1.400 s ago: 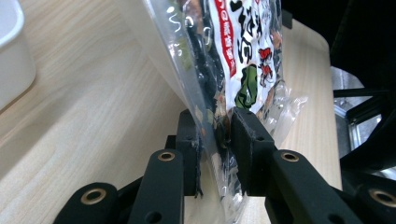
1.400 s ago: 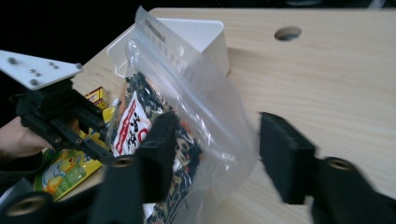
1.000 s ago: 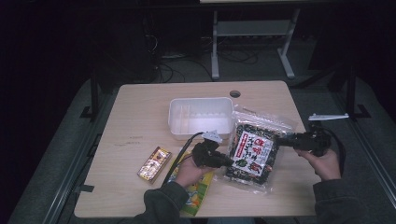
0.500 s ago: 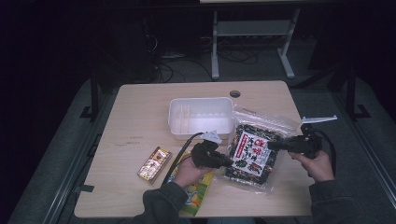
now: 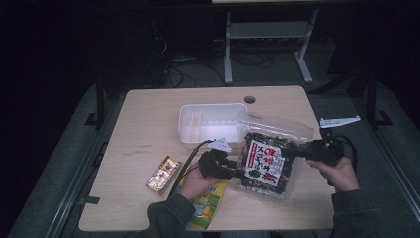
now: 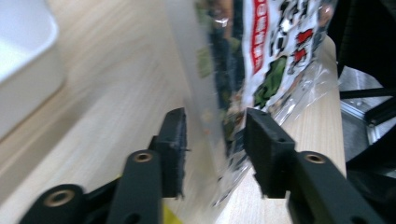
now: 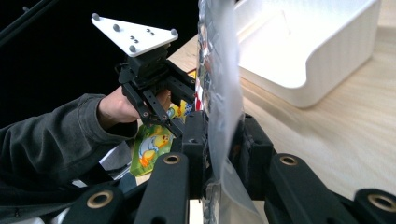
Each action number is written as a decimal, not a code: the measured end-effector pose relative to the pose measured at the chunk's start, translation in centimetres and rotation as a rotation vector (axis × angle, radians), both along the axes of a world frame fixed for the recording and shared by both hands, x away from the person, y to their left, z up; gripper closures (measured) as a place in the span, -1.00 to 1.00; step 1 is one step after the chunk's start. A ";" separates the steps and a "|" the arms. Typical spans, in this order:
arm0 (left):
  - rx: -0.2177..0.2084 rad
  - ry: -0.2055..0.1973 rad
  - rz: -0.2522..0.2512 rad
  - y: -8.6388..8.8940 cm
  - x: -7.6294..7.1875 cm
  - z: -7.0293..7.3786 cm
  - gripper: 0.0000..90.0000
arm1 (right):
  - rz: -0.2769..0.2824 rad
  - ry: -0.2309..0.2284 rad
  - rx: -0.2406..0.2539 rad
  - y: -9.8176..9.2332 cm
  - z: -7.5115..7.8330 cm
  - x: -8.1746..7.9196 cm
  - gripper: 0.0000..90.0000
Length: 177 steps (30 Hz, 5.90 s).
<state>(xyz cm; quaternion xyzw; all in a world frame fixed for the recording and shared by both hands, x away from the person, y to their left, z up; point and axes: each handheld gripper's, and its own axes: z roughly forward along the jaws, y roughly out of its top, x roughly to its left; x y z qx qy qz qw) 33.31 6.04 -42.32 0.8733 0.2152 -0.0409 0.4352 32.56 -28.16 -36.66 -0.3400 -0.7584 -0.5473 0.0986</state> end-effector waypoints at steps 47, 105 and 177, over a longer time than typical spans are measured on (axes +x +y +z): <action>0.028 -0.106 0.208 14.2 -6.4 1.0 -0.39 | -0.173 -0.283 -0.156 9.8 8.6 4.9 0.67; -0.008 -0.088 0.283 16.9 -5.7 0.4 -0.45 | -0.265 -0.303 -0.116 13.1 1.2 14.2 0.64; 0.037 -0.125 0.276 16.2 -6.1 -0.1 -0.54 | -0.067 -0.065 -0.246 11.5 -1.3 1.9 -0.37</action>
